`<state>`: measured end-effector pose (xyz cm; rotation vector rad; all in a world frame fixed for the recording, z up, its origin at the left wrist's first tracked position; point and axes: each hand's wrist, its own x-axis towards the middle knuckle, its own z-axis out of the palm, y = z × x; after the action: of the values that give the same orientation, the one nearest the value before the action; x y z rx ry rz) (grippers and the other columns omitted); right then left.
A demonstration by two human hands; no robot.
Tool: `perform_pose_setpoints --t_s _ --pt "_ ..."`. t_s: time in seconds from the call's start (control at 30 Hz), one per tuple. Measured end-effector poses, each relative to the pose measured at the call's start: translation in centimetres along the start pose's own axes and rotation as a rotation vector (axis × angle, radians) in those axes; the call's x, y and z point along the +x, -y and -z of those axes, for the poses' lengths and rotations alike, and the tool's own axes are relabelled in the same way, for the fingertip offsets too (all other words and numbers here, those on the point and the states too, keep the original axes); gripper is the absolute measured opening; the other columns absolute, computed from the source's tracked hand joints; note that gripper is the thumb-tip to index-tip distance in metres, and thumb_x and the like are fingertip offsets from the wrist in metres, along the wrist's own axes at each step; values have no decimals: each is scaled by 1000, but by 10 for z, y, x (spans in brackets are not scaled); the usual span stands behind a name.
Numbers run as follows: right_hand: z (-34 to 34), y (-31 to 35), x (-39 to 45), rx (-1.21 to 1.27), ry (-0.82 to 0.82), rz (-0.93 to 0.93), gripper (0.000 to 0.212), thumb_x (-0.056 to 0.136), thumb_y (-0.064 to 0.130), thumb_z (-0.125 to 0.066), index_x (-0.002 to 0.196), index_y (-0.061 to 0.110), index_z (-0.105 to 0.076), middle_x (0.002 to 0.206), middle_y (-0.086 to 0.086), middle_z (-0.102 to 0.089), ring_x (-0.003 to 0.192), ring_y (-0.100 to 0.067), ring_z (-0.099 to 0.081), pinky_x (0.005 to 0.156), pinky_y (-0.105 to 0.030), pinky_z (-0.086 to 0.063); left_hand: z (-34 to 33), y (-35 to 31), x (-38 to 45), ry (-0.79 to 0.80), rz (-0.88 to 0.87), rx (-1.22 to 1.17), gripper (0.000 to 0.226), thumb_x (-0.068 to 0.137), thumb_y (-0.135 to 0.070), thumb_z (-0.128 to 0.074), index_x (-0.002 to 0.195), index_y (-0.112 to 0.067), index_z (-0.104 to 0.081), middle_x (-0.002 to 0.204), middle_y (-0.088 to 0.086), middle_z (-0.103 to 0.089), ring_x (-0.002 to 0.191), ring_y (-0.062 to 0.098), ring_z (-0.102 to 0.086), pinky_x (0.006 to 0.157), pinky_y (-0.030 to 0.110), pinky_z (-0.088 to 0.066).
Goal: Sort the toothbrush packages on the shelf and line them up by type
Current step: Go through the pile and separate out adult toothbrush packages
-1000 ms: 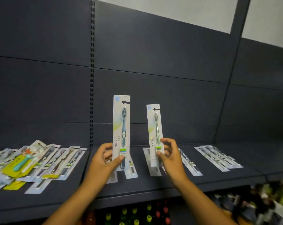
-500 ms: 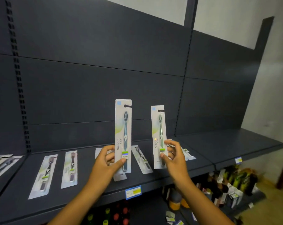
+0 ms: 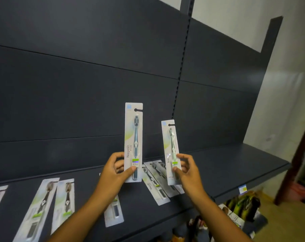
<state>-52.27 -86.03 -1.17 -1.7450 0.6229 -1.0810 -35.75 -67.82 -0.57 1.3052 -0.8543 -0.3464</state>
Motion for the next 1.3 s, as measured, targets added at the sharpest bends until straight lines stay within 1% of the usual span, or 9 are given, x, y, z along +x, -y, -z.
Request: perform_pose_setpoints --t_s 0.3,0.37,0.47,0.53,0.63,0.77,0.97,1.07,1.3 --pt "28 -79 57 -205 244 -333 24 89 2 -63 105 18 -57 108 -4 -61 89 -19 -66 70 -29 -56 -48 8 22 -71 31 67 36 83 -6 -72 113 -17 -56 105 -5 -75 97 15 -71 87 36 -57" --pt "29 -87 64 -267 289 -330 22 89 4 -64 103 18 -57 105 -5 -63 85 -19 -67 71 -33 -58 -56 5 19 -104 32 68 37 80 -12 -74 111 -18 -56 103 -8 -75 96 14 -72 88 37 -57" --pt "29 -92 71 -410 376 -276 15 89 11 -65 100 16 -56 97 -2 -64 75 -15 -67 70 -29 -56 -66 0 9 -154 24 58 70 58 -52 -85 112 -18 -56 105 -7 -75 98 15 -72 87 36 -59" --pt "30 -93 74 -538 423 -176 13 90 16 -65 98 15 -55 93 0 -58 74 -12 -62 66 -22 -49 -71 2 3 -198 33 62 71 58 -51 -86 113 -16 -56 107 -3 -74 99 16 -71 88 36 -58" --pt "31 -93 72 -733 437 -47 16 93 24 -60 105 14 -59 116 -7 -47 100 -21 -56 81 -27 -45 -78 8 -9 -252 57 77 47 73 -24 -81 112 -16 -56 105 -1 -75 99 18 -71 90 42 -56" --pt "33 -94 68 -820 468 28 30 98 29 -52 120 9 -58 127 -12 -47 113 -27 -52 93 -30 -45 -90 9 -27 -281 68 96 89 39 -69 -84 109 -20 -57 107 -3 -75 99 16 -71 82 32 -60" --pt "48 -81 74 -855 544 134 50 93 36 -58 136 15 -43 135 -7 -42 130 -25 -38 101 -36 -41 -91 5 -46 -359 122 186 35 81 -3 -72 111 -14 -56 105 -2 -73 96 13 -72 78 28 -60" --pt "48 -64 76 -938 648 220 62 89 42 -62 141 19 -38 137 -3 -41 132 -23 -36 102 -34 -41 -78 -4 -58 -417 141 218 33 82 -2 -71 109 -15 -55 100 -6 -73 89 5 -72 67 19 -58" --pt "15 -37 62 -935 767 324 67 86 49 -64 140 20 -40 145 -3 -39 135 -24 -37 106 -38 -40 -34 -9 -83 -560 257 314 34 81 -3 -74 111 -6 -58 101 8 -70 91 22 -67 79 33 -53"
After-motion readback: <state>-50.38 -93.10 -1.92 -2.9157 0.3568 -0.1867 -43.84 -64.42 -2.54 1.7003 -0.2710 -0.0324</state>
